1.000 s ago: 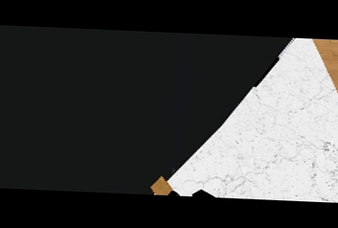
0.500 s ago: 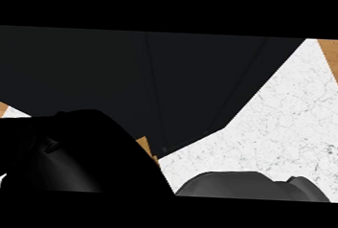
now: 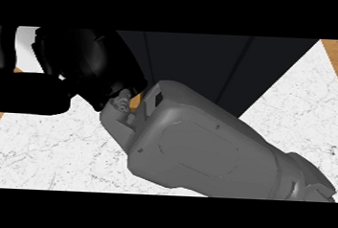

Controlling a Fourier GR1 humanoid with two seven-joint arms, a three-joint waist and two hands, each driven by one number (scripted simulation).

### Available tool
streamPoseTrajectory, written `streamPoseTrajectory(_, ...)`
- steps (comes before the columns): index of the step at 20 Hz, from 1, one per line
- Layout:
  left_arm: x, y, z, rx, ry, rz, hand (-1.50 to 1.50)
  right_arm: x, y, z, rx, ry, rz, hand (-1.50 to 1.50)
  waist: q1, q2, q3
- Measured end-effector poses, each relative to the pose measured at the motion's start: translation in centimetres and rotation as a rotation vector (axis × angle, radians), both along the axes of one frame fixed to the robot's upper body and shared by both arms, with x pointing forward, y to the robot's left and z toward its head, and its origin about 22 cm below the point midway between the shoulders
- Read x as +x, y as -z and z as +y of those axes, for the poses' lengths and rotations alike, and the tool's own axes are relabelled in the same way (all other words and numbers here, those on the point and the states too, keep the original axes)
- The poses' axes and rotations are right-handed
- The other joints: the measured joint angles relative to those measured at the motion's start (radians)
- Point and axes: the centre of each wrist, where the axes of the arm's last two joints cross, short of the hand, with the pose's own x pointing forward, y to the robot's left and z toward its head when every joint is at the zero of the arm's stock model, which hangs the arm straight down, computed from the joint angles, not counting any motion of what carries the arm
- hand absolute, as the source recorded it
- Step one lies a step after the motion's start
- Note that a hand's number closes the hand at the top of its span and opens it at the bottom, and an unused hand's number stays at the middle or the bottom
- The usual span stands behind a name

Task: Pick up the wine, place it into the cabinet and close the cabinet

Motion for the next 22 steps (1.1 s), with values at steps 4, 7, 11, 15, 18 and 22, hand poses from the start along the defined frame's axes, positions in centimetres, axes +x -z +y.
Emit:
streamPoseTrajectory(4,0.1,-0.2,0.8,0.008,-0.016,-0.004,1.50,3.7,0.7,-0.1,0.002,0.062,0.009,1.50,-0.001,-0.002,-0.001)
streamPoseTrajectory(7,0.2,-0.7,1.3,0.010,-0.022,-0.010,1.50,5.0,1.6,-0.2,-0.015,0.057,-0.017,1.50,-0.002,-0.019,-0.002)
streamPoseTrajectory(11,0.3,-0.9,1.1,0.008,-0.024,-0.020,1.50,5.8,2.6,-0.4,-0.029,0.034,-0.043,1.50,0.002,-0.038,-0.003)
streamPoseTrajectory(15,0.5,-1.4,1.1,0.003,-0.027,-0.028,1.50,6.4,3.4,-0.9,-0.027,0.007,-0.086,1.50,0.006,-0.047,-0.010)
streamPoseTrajectory(18,0.5,-1.7,1.0,0.003,-0.028,-0.031,1.50,6.7,4.0,-1.3,-0.030,0.000,-0.131,1.50,0.012,-0.053,-0.013)
streamPoseTrajectory(22,0.7,-2.0,0.9,0.005,-0.030,-0.035,1.50,6.9,4.6,-1.5,-0.032,-0.009,-0.182,1.50,0.010,-0.056,-0.019)
